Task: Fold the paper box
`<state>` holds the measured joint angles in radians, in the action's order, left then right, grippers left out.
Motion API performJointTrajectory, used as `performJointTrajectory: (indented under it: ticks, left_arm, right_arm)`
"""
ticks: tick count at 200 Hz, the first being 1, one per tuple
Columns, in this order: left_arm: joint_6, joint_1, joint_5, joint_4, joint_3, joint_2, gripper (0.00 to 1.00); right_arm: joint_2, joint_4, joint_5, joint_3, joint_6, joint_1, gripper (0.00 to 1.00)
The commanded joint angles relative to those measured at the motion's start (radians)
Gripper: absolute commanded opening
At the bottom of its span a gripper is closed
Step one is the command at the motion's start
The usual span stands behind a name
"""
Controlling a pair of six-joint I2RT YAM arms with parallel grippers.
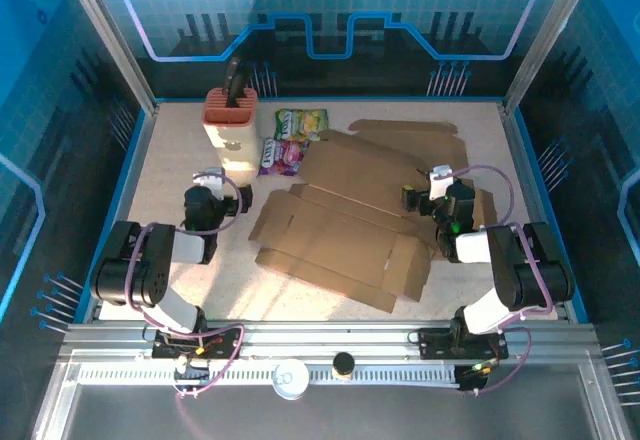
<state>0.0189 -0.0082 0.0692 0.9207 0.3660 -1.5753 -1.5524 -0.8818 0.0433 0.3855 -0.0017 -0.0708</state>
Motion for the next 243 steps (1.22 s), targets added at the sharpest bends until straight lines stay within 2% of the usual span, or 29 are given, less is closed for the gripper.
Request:
performJointTrajectory:
  ticks: [1, 134, 160, 173, 193, 217, 233, 243]
  left_arm:
    - [-0.019, 0.011, -0.026, 0.001, 0.018, 0.020, 0.99]
    - [-0.019, 0.011, -0.026, 0.001, 0.019, 0.020, 0.99]
    - [-0.024, 0.011, -0.048, 0.015, 0.011, 0.020, 0.99]
    - [-0.030, 0.009, -0.055, 0.082, -0.027, 0.024, 0.99]
    - [-0.043, -0.015, 0.007, 0.225, -0.112, 0.057, 0.99]
    - [-0.095, -0.073, 0.062, 0.202, -0.158, 0.177, 0.99]
    - [-0.144, -0.148, 0.146, 0.193, -0.181, 0.235, 0.99]
    - [-0.187, -0.230, 0.246, 0.172, -0.188, 0.280, 0.99]
  right_arm:
    - [0.011, -0.002, -0.015, 0.017, -0.014, 0.013, 1.00]
    - [0.012, -0.013, 0.003, 0.010, -0.010, 0.010, 1.00]
    - [0.021, -0.194, 0.111, -0.084, 0.032, 0.011, 1.00]
    - [0.042, -0.290, 0.162, -0.149, 0.055, 0.014, 1.00]
    - [0.098, -0.325, 0.147, -0.193, 0.037, 0.007, 1.00]
    - [0.149, -0.329, 0.230, -0.210, -0.014, -0.055, 1.00]
    - [0.225, -0.305, 0.330, -0.217, -0.073, -0.126, 1.00]
    - [0.316, -0.264, 0.396, -0.218, -0.106, -0.176, 1.00]
